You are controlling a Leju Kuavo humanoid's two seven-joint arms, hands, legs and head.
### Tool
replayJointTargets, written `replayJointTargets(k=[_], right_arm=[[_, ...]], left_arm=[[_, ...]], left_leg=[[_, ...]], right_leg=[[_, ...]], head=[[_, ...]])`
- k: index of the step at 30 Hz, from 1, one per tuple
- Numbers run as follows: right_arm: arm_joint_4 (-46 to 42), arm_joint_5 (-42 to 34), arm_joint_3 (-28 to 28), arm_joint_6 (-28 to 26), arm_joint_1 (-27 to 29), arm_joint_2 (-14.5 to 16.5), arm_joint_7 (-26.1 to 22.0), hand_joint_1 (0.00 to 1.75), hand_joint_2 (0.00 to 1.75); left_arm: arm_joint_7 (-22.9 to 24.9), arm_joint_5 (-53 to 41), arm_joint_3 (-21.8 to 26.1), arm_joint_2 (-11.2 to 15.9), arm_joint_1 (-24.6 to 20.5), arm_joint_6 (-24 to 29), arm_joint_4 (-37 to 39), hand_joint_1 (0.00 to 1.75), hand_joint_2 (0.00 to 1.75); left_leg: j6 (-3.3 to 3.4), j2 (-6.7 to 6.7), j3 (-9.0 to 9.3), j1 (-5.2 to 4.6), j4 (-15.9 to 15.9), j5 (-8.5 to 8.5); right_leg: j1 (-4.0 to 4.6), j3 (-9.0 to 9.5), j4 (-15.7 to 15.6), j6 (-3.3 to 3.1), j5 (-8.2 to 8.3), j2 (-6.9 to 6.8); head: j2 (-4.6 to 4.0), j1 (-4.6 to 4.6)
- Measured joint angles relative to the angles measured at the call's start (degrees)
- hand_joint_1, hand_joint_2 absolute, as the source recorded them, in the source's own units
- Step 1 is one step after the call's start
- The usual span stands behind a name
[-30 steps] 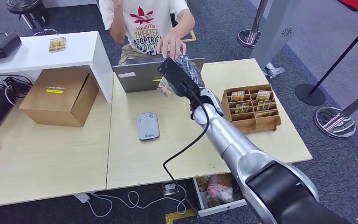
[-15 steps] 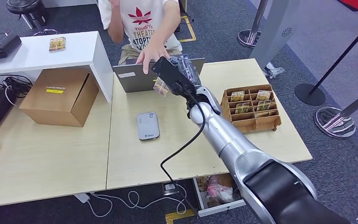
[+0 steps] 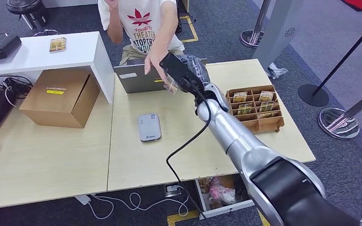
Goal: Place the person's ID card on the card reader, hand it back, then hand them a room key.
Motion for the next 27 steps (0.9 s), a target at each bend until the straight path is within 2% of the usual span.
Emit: replayJointTargets(k=[10,11,14,15,20,27], right_arm=[[0.96,0.07,-0.67,-0.73,-0.72,-1.03,0.66,1.74,1.75],[1.00,0.07,-0.73,-0.83,-0.72,-1.15,0.59,1.57,1.75],[1.12,0.11,-0.83,-0.91,-0.72,-1.47,0.41,0.34,1.75],[1.14,0.12,-0.84,-0.91,-0.71,-1.55,0.39,0.10,1.75],[1.24,0.12,-0.86,-0.93,-0.71,-1.80,0.37,0.01,1.75],[1.39,0.43,-0.88,-0.88,-0.71,-1.89,0.37,0.00,1.75]], left_arm=[[0.00,-0.21,-0.30,0.00,-0.10,0.05,-0.01,0.00,0.00],[0.00,-0.22,-0.40,0.00,-0.15,0.04,-0.01,0.00,0.00],[0.00,-0.24,-0.68,-0.02,-0.29,0.03,0.00,0.00,0.00],[0.00,-0.25,-0.78,-0.02,-0.32,0.03,0.00,0.00,0.00],[0.00,-0.26,-1.03,-0.04,-0.36,-0.01,-0.01,0.00,0.00],[0.04,-0.28,-1.13,-0.09,-0.37,0.03,0.00,0.00,0.00]], left_leg=[[0.00,0.00,0.01,0.00,0.00,0.00],[0.00,0.00,0.01,0.00,0.00,0.00],[0.00,0.00,0.01,0.00,0.00,0.00],[0.00,0.00,0.01,0.00,0.00,0.00],[0.00,0.00,0.02,0.00,0.00,0.00],[0.00,0.00,0.01,0.00,0.00,0.00]], right_leg=[[0.00,0.00,0.00,0.00,0.00,0.00],[0.00,0.00,0.00,0.00,0.00,0.01],[0.00,0.00,0.00,0.00,0.00,0.01],[0.00,0.00,0.00,0.00,0.00,0.01],[0.00,0.00,0.00,0.00,0.00,0.02],[0.00,0.00,0.00,0.00,0.00,0.02]], head=[[0.00,-0.01],[0.00,-0.01],[0.00,-0.01],[0.00,-0.01],[0.00,0.00],[0.00,-0.01]])
